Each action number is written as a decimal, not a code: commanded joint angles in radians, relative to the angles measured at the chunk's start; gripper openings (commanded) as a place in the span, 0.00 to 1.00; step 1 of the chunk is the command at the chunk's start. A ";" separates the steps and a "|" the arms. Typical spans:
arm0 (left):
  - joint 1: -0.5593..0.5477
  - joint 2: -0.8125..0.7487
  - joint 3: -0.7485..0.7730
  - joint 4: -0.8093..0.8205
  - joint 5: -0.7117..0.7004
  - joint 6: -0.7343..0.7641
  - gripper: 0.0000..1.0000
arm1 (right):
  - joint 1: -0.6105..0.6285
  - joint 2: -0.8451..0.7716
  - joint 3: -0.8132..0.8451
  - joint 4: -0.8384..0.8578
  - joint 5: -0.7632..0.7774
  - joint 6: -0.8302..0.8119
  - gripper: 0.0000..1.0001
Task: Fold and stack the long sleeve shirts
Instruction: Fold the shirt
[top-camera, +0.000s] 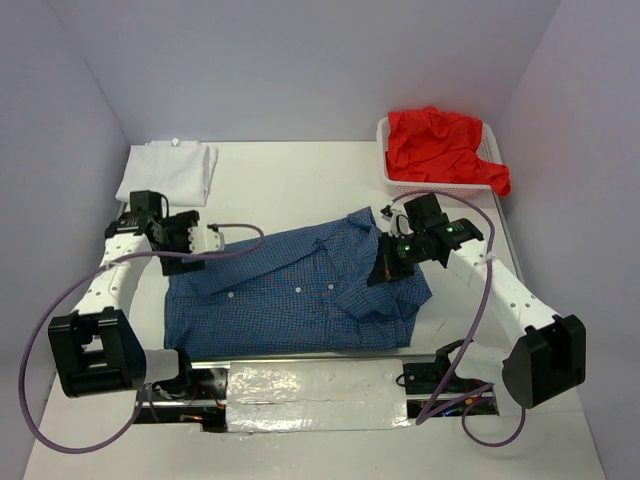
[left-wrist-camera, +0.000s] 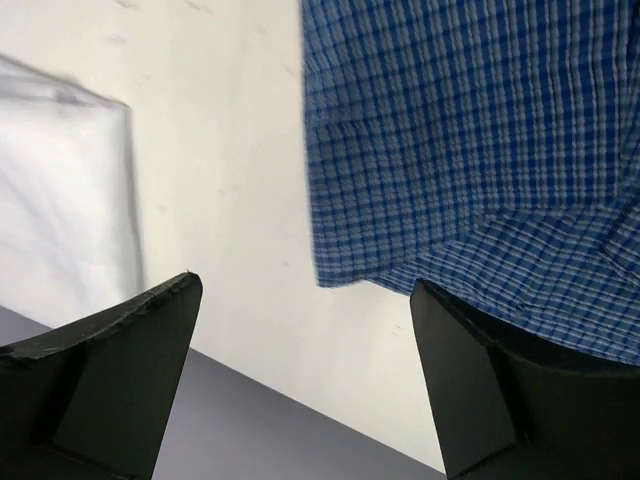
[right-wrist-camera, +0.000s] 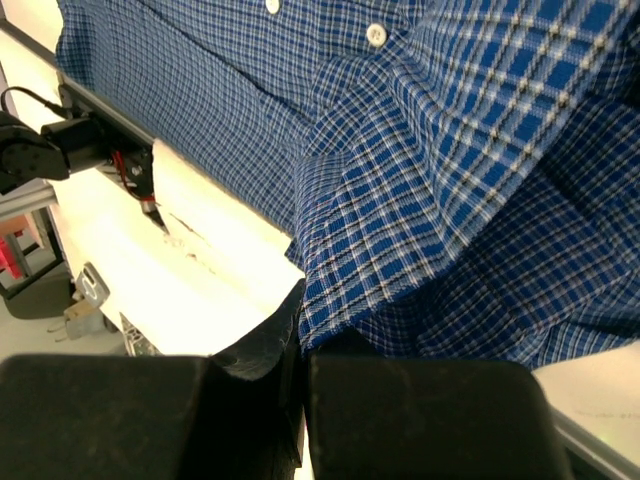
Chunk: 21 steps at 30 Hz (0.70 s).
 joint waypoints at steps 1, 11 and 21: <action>-0.038 0.010 0.052 -0.052 0.074 -0.103 0.99 | -0.002 -0.020 -0.016 0.063 -0.016 -0.009 0.01; -0.277 -0.006 -0.104 -0.146 -0.079 -0.123 0.78 | -0.005 -0.023 -0.036 0.088 -0.008 0.016 0.01; -0.298 0.046 -0.175 -0.010 -0.119 -0.250 0.72 | -0.005 -0.031 -0.055 0.086 0.003 0.019 0.01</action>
